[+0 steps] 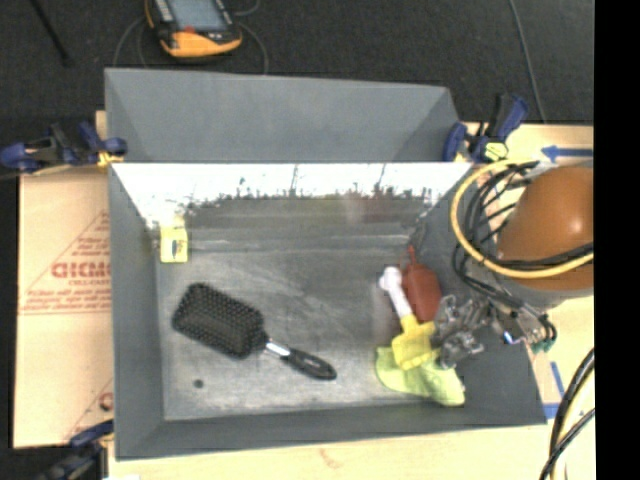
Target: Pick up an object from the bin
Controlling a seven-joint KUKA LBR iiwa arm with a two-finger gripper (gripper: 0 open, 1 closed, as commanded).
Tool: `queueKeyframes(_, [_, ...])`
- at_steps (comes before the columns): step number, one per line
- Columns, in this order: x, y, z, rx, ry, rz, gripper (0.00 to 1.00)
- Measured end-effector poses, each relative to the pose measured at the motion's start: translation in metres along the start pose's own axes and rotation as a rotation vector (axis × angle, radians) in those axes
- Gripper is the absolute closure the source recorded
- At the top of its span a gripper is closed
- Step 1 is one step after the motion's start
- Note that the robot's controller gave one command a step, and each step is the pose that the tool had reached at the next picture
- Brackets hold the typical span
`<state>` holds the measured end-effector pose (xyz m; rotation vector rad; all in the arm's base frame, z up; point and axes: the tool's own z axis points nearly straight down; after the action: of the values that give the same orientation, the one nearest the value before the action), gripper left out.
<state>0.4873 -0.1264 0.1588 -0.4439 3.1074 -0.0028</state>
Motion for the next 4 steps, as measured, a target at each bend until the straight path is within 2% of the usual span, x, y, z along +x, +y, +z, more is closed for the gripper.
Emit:
queueKeyframes(1, [-0.002,-0.003,-0.027,-0.001,-0.001,-0.030,1.00])
queueKeyframes(2, [-0.003,-0.018,-0.043,0.000,-0.001,-0.189,1.00])
queueKeyframes(3, [-0.006,-0.014,-0.010,0.000,-0.003,-0.272,1.00])
queueKeyframes(4, [0.006,-0.005,0.004,-0.004,0.001,-0.267,1.00])
